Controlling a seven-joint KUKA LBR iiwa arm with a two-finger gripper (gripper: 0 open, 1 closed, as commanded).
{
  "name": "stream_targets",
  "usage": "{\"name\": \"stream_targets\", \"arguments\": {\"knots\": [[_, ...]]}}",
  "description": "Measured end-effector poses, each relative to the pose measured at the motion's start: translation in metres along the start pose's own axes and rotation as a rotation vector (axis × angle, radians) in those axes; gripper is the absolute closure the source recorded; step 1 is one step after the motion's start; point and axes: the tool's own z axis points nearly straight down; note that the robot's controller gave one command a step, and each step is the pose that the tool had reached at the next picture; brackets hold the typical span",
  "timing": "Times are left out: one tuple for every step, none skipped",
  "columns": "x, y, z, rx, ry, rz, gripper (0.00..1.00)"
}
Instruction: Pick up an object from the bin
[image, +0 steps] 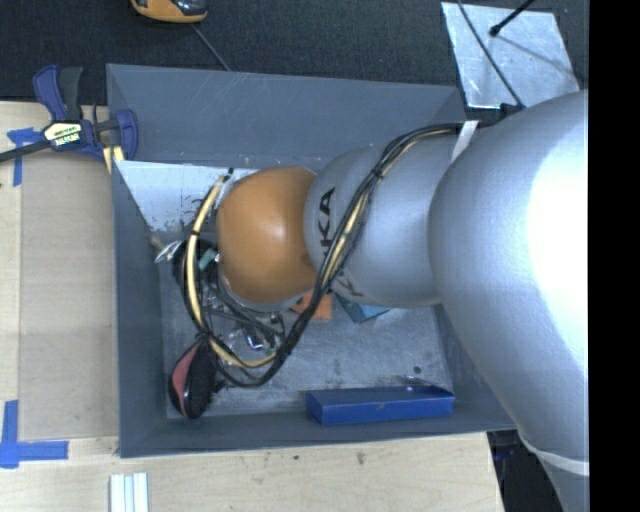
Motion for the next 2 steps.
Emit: {"name": "stream_targets", "arguments": {"knots": [[0.0109,0.0034,0.0241,0.0,-0.002,-0.045,1.0],[0.0109,0.0034,0.0241,0.0,-0.001,-0.045,1.0]]}}
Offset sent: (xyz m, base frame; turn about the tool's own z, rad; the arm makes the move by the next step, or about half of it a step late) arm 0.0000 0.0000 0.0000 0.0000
